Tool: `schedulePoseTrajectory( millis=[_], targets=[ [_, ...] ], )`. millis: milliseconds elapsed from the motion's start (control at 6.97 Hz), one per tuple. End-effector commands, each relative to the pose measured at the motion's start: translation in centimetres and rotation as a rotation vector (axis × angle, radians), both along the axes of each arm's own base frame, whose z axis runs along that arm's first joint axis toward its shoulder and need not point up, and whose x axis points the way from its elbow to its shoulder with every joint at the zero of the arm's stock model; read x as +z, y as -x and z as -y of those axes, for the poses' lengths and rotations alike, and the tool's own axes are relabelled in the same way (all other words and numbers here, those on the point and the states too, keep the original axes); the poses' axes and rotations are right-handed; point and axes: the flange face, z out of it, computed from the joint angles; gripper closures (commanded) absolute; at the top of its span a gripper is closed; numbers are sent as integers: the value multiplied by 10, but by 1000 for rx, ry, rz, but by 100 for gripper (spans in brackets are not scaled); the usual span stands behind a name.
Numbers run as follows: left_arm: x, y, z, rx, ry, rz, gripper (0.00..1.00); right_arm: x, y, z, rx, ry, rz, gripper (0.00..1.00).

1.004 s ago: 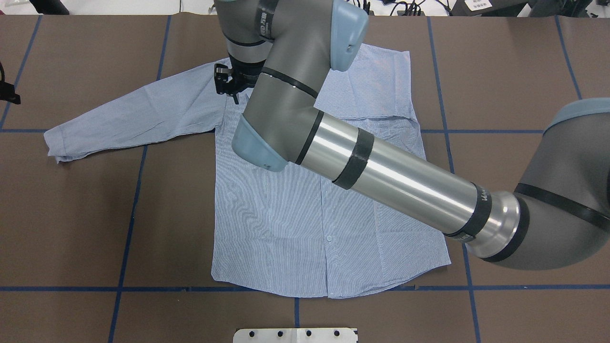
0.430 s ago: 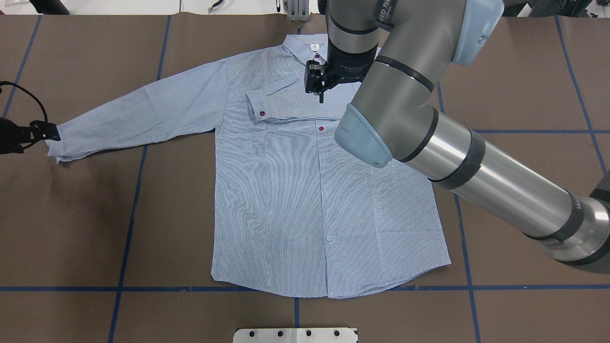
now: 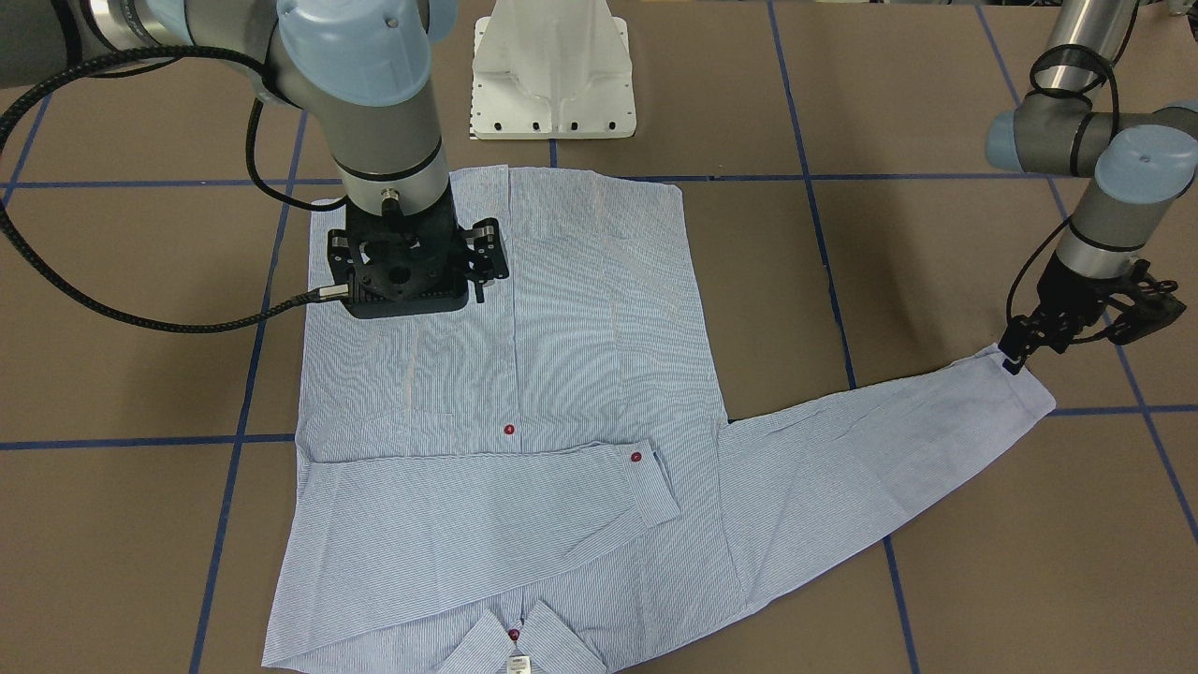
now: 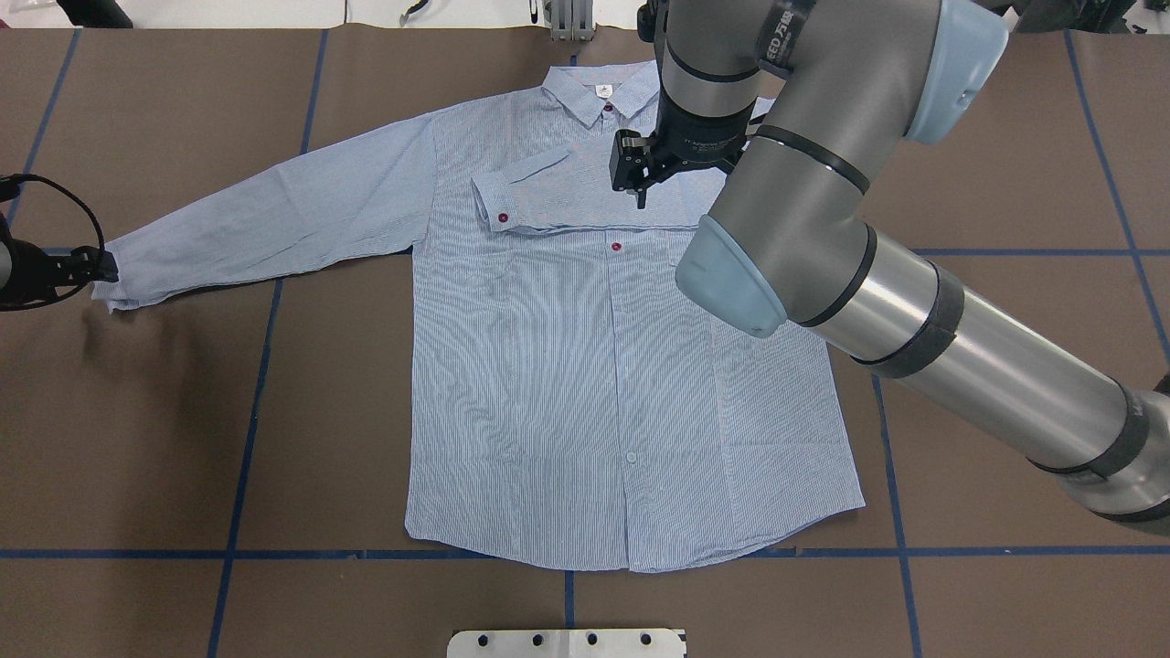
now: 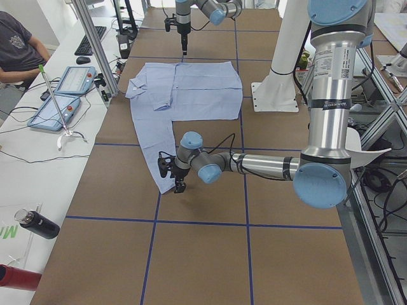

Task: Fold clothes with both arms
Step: 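Release the cuff with the right gripper while the left gripper grasps the other cuff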

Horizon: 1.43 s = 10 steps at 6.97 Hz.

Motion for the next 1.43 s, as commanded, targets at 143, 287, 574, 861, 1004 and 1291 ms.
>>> schedulePoseTrajectory(
  millis=[143,287,574,861,1004,1291],
  targets=[
    [-1,-19,-2,18,-14,18,25,3,2,0,2,0,-8,0],
    [-1,-21,-3,22,-15,19,26,3,3,-1,1,-1,-9,0],
    [-1,-22,-4,23,-15,17,35,3,3,-1,0,-2,-10,0],
    [-3,-22,-4,23,-16,16,54,4,4,-1,0,-1,-11,0],
    [-3,-22,-4,23,-16,16,69,4,4,-1,0,-1,-11,0],
    [-7,-24,-3,24,-21,10,100,7,3,0,1,2,-14,0]
  ],
)
